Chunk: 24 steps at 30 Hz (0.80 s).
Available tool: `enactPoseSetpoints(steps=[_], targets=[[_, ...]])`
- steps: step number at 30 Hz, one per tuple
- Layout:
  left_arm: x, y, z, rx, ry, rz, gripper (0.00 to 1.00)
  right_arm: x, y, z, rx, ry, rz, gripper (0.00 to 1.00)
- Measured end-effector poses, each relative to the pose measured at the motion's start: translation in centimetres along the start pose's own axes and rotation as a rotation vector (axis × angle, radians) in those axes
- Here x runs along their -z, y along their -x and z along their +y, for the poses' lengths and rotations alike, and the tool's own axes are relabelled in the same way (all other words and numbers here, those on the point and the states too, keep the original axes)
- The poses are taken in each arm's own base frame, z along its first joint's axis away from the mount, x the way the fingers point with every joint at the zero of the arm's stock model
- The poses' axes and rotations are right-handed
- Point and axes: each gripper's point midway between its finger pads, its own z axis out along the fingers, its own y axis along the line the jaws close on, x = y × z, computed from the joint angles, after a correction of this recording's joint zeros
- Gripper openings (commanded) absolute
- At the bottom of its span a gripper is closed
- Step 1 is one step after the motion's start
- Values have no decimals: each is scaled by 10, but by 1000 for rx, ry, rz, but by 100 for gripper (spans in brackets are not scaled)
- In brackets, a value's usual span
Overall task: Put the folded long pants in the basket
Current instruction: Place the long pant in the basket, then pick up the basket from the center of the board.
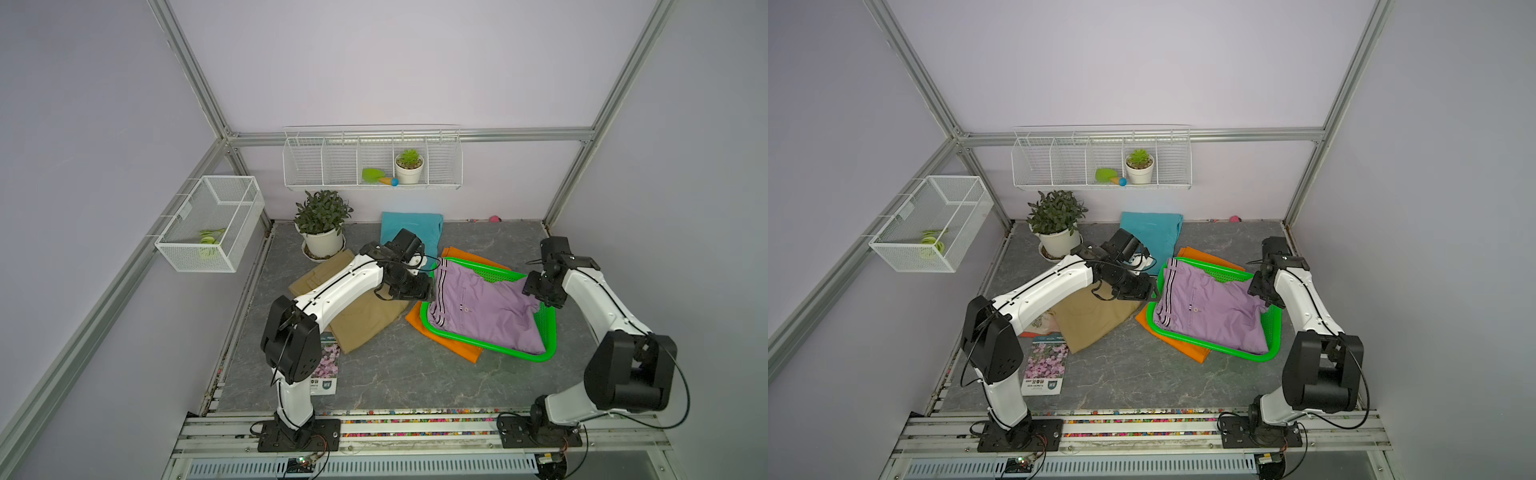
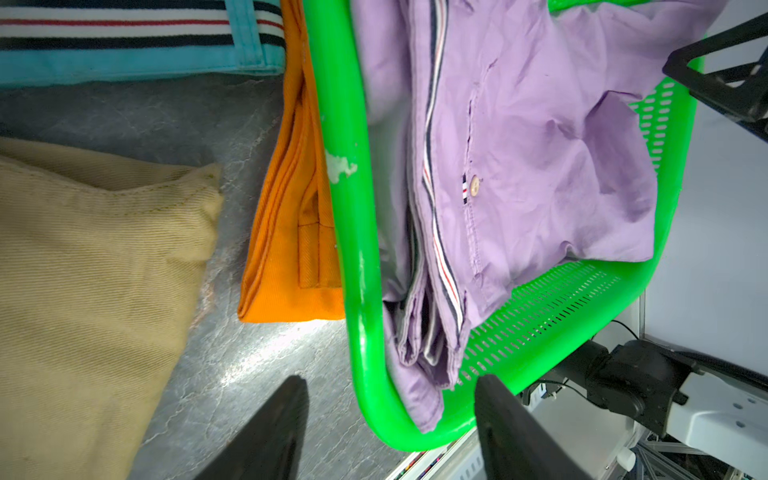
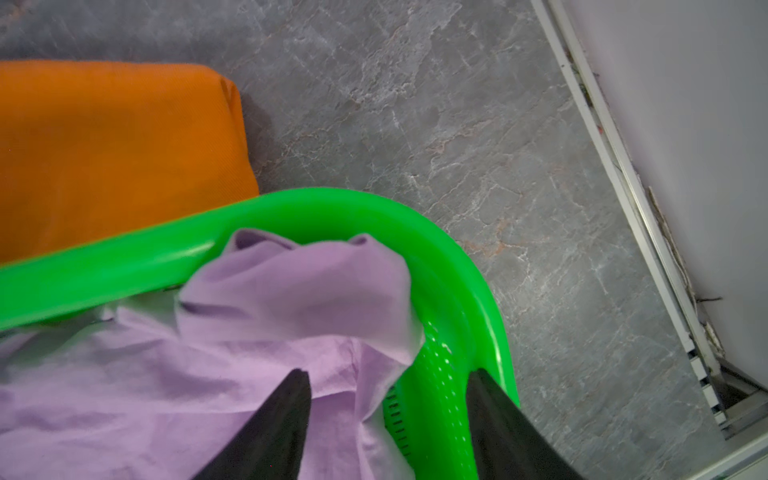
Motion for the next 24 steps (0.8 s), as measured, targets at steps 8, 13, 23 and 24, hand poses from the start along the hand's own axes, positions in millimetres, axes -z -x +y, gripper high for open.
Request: enactPoseSetpoints(steps=[8,13,23,24], targets=[[-7,10,1,-6,5,-18,66,14,-13,-15,-13,-20,-48,73],[-20,11,16,9,62,-6,63,11,-16,-16,-12,-23,-41,73],[-51,12,30,53,87,27,39,6,-21,-16,-9,-23,-27,71],[-54,12,30,52,87,31,39,6,-21,-16,-10,-21,-27,71]])
